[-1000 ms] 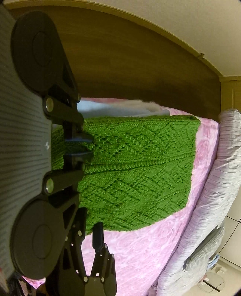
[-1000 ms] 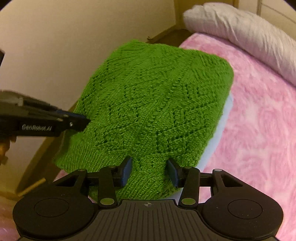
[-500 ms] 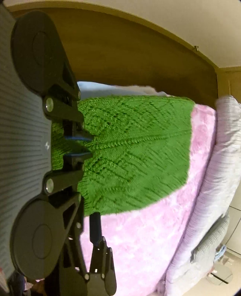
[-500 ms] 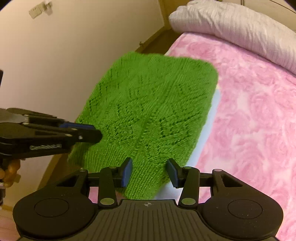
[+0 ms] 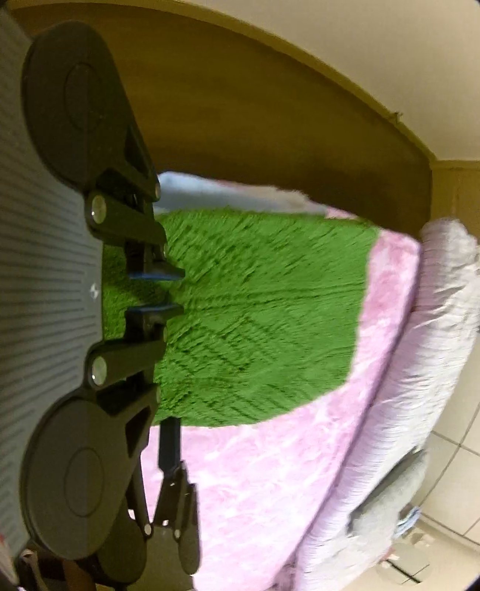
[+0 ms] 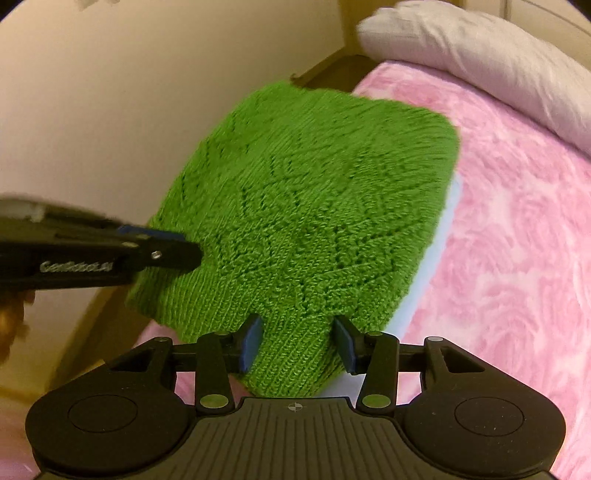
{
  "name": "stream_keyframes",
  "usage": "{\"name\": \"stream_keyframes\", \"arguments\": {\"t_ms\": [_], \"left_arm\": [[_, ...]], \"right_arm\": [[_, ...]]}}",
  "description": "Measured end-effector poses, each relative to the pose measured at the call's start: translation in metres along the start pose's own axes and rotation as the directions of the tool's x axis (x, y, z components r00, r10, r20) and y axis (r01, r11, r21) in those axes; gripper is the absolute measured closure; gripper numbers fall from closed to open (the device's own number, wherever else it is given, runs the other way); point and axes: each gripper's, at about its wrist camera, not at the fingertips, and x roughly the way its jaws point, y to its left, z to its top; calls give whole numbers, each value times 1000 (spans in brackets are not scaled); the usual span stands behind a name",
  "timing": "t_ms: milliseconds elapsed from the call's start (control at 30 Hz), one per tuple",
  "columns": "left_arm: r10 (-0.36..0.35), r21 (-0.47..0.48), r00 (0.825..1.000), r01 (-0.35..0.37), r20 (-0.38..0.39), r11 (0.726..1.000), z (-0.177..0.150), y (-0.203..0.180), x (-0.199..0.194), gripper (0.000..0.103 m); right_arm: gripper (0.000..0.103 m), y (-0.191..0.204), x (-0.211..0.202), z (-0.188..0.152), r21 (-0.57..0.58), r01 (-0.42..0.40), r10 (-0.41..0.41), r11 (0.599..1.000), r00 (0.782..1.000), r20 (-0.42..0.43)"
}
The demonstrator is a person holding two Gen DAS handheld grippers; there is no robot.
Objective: Fold clothes
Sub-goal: 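Lower the sweater onto the blue and cream towels and open both grippers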
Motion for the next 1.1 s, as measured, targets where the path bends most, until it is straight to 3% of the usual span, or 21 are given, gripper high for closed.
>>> {"name": "stream_keyframes", "arguments": {"t_ms": [167, 300, 400, 500, 633, 800, 967, 1100], "left_arm": [[17, -8, 999, -16, 46, 1000, 21, 12, -8, 91], [39, 23, 999, -39, 7, 999, 34, 19, 11, 91], [55, 34, 998, -53, -44, 998, 28, 28, 32, 92], [66, 17, 997, -65, -51, 998, 22, 34, 45, 94], [72, -1, 996, -73, -59, 997, 22, 35, 45, 95], [82, -52, 994, -85, -69, 995, 31, 26, 27, 94], [88, -113, 993, -97, -82, 989, 32, 9, -7, 84], [106, -104, 991, -114, -78, 988, 29, -15, -38, 78]], "right_arm": [[56, -10, -25, 19, 87, 1, -9, 996, 996, 85], [56, -14, -22, 39, 132, 38, -54, 990, 991, 120], [56, -17, -4, 47, 141, 83, -97, 987, 991, 95], [56, -18, 22, 40, 116, 103, -103, 988, 995, -6], [54, -9, 30, 36, 16, 126, -126, 992, 992, -9], [53, -27, 12, 39, 100, 70, -69, 993, 998, -15], [52, -43, -20, 48, 235, 20, -21, 972, 1000, 3], [52, -37, -58, 45, 243, -6, 2, 970, 1000, 15]]}}
